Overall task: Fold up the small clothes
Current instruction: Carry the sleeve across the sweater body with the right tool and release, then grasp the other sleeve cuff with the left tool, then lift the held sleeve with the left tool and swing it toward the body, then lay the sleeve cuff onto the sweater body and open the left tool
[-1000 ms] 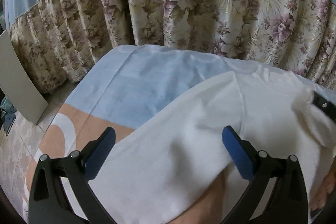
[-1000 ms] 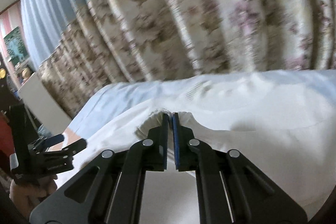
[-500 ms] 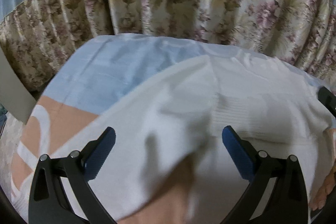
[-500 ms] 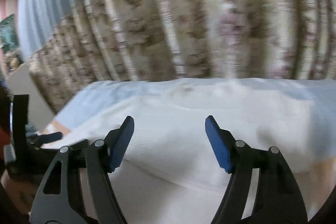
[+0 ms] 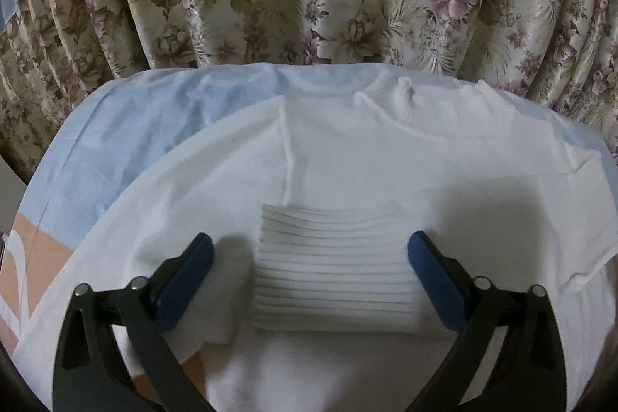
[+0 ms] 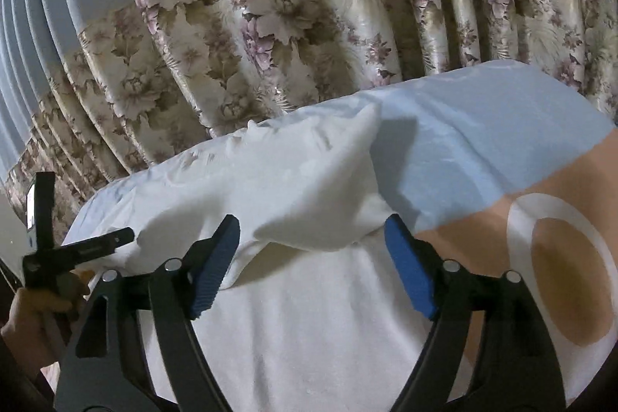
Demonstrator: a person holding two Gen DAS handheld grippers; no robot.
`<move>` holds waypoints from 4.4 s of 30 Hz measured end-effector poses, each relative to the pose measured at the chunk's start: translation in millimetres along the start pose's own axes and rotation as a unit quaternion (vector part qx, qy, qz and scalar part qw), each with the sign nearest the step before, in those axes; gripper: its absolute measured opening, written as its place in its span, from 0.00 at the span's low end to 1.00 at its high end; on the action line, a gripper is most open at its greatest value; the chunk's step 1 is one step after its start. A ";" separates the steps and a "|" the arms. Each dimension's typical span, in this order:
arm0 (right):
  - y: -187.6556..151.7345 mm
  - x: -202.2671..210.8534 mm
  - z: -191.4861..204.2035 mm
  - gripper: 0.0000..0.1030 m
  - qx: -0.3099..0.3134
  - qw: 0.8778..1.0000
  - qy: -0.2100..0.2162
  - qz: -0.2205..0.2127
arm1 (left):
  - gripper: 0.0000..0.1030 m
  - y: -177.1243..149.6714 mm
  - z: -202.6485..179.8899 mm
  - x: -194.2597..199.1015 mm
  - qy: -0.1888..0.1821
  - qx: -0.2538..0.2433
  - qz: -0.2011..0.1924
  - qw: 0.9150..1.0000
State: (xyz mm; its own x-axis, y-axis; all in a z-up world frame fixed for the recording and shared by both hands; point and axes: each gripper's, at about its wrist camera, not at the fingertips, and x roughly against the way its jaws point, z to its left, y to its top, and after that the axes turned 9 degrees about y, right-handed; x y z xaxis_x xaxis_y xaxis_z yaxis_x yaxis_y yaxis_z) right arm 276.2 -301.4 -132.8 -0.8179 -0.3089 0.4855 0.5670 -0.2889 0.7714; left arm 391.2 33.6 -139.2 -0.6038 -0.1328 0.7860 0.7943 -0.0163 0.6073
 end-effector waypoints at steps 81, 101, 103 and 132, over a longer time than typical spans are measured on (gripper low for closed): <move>-160.5 199.2 160.2 0.97 0.137 0.990 -0.018 -0.001 | 0.58 -227.2 312.3 137.7 0.069 0.104 -0.015 0.992; -156.3 184.7 152.3 0.97 0.130 0.991 -0.014 0.014 | 0.14 -192.0 260.7 172.7 0.073 0.109 -0.041 0.990; -153.7 183.3 146.7 0.97 0.129 0.991 -0.020 0.012 | 0.14 -179.7 250.3 178.7 0.070 0.108 -0.052 0.990; -17.4 116.5 40.7 0.97 0.126 0.989 -0.069 -0.021 | 0.14 0.4 -32.7 154.8 -0.034 0.015 -0.085 0.996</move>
State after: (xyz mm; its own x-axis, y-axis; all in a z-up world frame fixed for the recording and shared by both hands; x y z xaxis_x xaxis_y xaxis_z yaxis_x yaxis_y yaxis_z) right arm 167.1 -295.5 -72.9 -0.8552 -0.1701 0.4896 0.5047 -0.0584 0.8613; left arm 300.3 -19.4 -21.0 -0.7338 -0.0624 0.6765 0.6779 -0.0028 0.7351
